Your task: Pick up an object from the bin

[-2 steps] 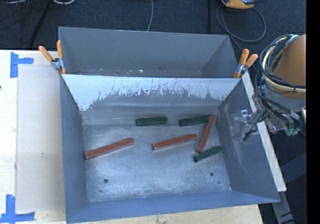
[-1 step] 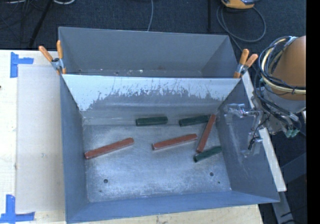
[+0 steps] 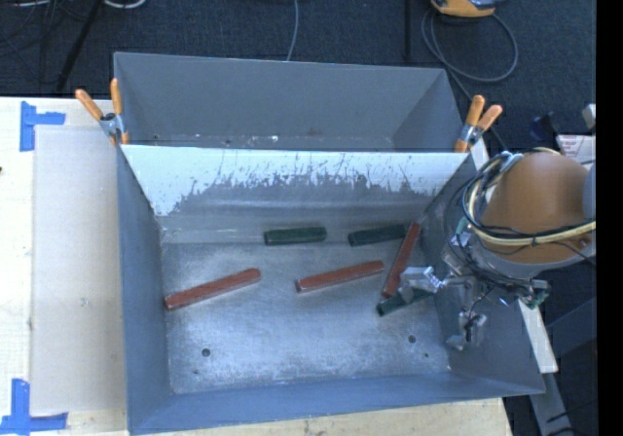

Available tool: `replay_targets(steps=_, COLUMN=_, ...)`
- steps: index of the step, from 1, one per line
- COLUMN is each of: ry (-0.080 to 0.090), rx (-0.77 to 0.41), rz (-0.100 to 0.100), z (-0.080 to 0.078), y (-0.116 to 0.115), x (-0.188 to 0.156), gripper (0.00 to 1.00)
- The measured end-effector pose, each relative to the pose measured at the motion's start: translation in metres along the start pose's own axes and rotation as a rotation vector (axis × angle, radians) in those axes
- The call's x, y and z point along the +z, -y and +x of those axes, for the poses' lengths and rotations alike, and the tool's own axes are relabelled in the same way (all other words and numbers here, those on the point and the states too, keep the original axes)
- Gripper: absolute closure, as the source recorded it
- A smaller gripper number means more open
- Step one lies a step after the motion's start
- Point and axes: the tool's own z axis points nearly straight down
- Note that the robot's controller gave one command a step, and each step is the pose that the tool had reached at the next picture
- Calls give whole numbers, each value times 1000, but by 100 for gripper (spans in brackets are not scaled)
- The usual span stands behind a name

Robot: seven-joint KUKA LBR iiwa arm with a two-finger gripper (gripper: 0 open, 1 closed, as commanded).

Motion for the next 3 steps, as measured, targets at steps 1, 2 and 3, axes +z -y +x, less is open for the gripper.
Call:
replay_targets(steps=1, ry=6, rx=-72, rz=-3, z=-16, y=6, x=16, gripper=0)
replay_targets(steps=2, ry=10, rx=-75, rz=5, z=-17, y=8, x=13, gripper=100)
replay_targets(steps=3, ry=7, rx=-68, rz=14, z=-19, y=14, x=-136, gripper=100)
